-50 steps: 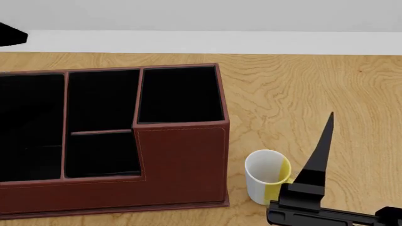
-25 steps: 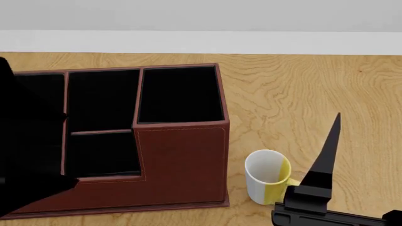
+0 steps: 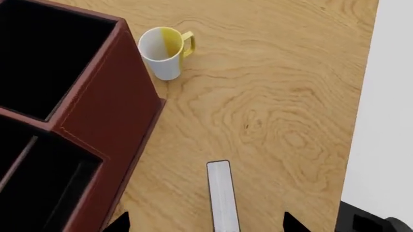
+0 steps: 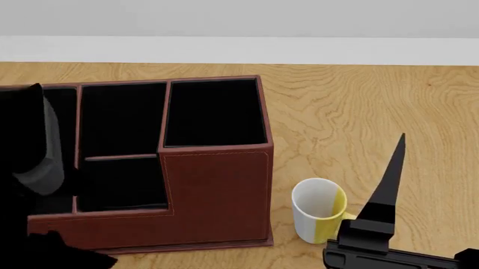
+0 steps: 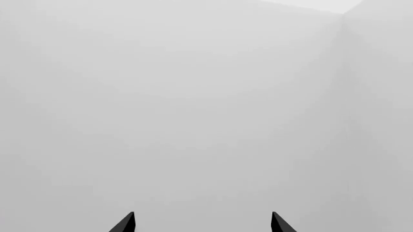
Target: Pick up the book and place it in the front compartment of the caddy.
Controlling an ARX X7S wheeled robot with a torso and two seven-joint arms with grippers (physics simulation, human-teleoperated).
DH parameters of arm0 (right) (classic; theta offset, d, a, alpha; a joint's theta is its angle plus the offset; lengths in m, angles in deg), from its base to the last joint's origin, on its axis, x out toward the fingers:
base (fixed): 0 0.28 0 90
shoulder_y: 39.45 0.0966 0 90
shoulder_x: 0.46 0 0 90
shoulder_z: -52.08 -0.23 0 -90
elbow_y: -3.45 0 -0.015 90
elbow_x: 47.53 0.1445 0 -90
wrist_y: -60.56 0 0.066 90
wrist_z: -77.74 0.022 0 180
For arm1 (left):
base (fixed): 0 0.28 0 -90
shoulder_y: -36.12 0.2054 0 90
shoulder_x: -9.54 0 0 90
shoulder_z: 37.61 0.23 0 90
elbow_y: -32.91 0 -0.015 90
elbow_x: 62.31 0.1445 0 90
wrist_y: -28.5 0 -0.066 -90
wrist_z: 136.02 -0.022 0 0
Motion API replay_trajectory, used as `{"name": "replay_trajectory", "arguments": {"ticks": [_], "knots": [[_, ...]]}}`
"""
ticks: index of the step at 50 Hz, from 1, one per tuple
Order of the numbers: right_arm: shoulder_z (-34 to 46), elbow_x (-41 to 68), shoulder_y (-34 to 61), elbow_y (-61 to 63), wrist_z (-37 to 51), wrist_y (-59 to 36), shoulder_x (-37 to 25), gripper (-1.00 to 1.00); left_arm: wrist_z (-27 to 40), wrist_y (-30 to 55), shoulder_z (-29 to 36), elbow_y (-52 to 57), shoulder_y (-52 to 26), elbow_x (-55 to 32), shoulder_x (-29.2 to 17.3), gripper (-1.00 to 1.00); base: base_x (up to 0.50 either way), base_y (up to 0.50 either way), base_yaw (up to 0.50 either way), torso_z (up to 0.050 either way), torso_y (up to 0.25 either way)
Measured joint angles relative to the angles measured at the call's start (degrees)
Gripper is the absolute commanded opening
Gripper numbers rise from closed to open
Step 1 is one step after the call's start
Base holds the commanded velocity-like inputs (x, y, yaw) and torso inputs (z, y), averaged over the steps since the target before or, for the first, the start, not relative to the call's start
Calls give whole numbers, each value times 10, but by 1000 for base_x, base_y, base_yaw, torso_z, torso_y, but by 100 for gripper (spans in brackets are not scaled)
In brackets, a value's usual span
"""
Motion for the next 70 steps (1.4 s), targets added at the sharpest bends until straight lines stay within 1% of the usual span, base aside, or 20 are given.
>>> {"name": "replay_trajectory", "arguments": {"ticks": [10,29,49,70], "knots": [[3,0,1,-1,2,4,-2,100,21,-13,21,-4,33,8,10,100,0,0,0,0,0],[-6,0,-17,0,6,24,-14,100,35,-38,56,-9,76,22,32,100,0,0,0,0,0],[-13,1,-32,0,10,42,-26,100,32,-56,90,-12,99,38,42,100,0,0,0,0,0],[-13,1,-36,0,15,52,-34,100,31,-52,137,-22,116,60,48,100,0,0,0,0,0]]}}
